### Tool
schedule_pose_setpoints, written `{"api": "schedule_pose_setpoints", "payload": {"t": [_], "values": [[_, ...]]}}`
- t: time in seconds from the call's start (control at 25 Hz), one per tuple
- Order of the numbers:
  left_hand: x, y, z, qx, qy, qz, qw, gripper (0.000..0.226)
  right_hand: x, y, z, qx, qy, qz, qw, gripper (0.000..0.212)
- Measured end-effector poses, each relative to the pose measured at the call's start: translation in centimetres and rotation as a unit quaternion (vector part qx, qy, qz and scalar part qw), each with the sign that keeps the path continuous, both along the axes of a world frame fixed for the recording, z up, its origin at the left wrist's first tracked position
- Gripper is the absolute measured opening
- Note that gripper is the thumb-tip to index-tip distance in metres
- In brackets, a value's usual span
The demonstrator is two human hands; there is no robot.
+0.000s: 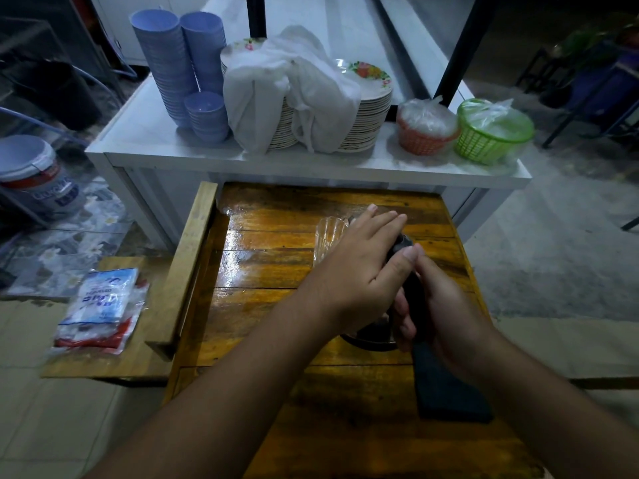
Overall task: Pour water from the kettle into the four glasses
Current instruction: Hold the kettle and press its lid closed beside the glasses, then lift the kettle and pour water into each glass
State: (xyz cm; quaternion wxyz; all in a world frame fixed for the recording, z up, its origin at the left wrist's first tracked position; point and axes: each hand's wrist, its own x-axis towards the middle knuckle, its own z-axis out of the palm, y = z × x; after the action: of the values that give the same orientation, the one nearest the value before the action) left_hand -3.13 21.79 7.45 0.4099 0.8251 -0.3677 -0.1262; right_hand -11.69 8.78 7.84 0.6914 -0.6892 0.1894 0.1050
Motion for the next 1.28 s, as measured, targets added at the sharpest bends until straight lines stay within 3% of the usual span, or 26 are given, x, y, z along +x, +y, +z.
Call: {"api": "schedule_pose_setpoints", "payload": {"t": [0.32,0.48,0.6,0.76,1.28], "values": [[1.8,0.3,-0.7,0.005,0.042,-0.005,0.999,0.060,1.9,-0.7,0.4,-0.019,0.061,0.026,0.998,0.071],[4.1,0.8,0.4,-0.002,0.115,-0.012,0.993,0.053,2.7,-1.0,0.9,-0.009,0.088,0.036,0.995,0.068],[6.7,0.5,1.0,0.023,0.210,-0.026,0.977,0.069,3.0,-1.0,1.1,0.001,0.103,0.038,0.994,0.069],[9.1,-0.2,2.4,0.078,0.210,-0.083,0.971,0.084,3.5,-0.9,1.4,0.005,0.113,0.030,0.993,0.070],[11.8,-1.3,3.5,0.109,0.240,-0.111,0.958,0.079,5.1,-0.3,3.0,0.011,0.120,-0.002,0.993,0.065]]}}
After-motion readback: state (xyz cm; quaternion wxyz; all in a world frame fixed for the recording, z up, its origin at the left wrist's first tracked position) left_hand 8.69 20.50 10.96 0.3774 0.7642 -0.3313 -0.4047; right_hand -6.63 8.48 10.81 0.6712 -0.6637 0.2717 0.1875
